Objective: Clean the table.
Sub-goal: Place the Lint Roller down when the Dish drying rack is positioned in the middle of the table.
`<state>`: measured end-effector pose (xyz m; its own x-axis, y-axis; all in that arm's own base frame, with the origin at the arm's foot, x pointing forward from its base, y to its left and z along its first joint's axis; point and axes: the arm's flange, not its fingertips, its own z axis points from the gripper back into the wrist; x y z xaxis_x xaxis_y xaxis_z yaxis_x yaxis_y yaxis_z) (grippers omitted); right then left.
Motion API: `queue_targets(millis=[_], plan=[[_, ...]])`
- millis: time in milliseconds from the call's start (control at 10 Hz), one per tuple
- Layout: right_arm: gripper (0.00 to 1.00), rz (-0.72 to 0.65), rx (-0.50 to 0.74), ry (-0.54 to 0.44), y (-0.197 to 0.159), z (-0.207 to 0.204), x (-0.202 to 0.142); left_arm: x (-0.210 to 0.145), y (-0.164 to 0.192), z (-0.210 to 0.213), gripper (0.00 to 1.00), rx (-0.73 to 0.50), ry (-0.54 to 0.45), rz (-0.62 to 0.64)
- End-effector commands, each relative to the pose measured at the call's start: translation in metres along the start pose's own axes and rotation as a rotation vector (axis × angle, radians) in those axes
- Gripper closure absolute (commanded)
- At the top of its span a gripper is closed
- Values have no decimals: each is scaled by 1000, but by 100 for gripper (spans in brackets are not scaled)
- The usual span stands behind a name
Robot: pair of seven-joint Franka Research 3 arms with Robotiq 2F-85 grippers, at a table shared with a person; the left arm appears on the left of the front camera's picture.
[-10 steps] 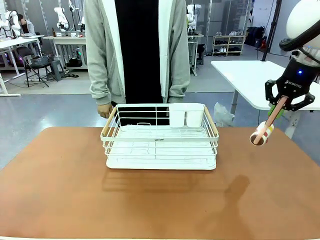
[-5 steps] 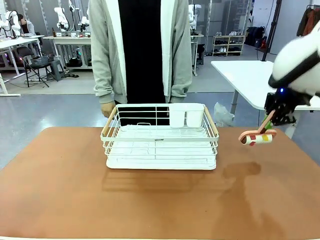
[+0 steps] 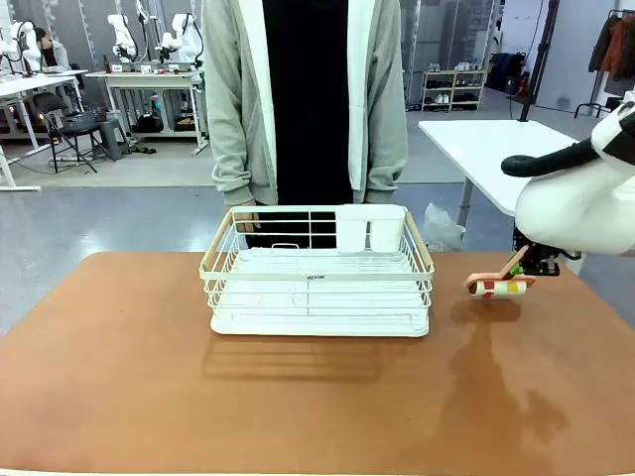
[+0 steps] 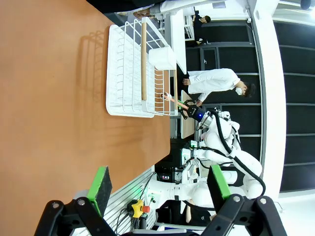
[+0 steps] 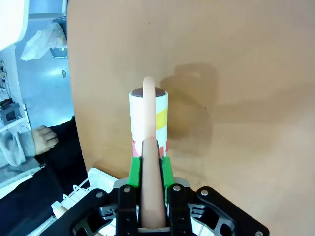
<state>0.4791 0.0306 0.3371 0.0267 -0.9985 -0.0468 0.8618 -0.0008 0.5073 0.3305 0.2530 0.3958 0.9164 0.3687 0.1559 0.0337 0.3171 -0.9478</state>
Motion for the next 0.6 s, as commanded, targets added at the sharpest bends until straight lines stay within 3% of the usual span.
queue_targets(millis=[0,300,500], plan=[[79,-32,-9,-17,9,-6,-10,-2,0,2,0,-21,-4,-14],[79,-39,-27,-29,6,-9,-9,-2,0,2,0,-21,-4,-14],[41,-52,-26,-42,4,-7,-10,-2,0,2,0,-21,-4,-14]])
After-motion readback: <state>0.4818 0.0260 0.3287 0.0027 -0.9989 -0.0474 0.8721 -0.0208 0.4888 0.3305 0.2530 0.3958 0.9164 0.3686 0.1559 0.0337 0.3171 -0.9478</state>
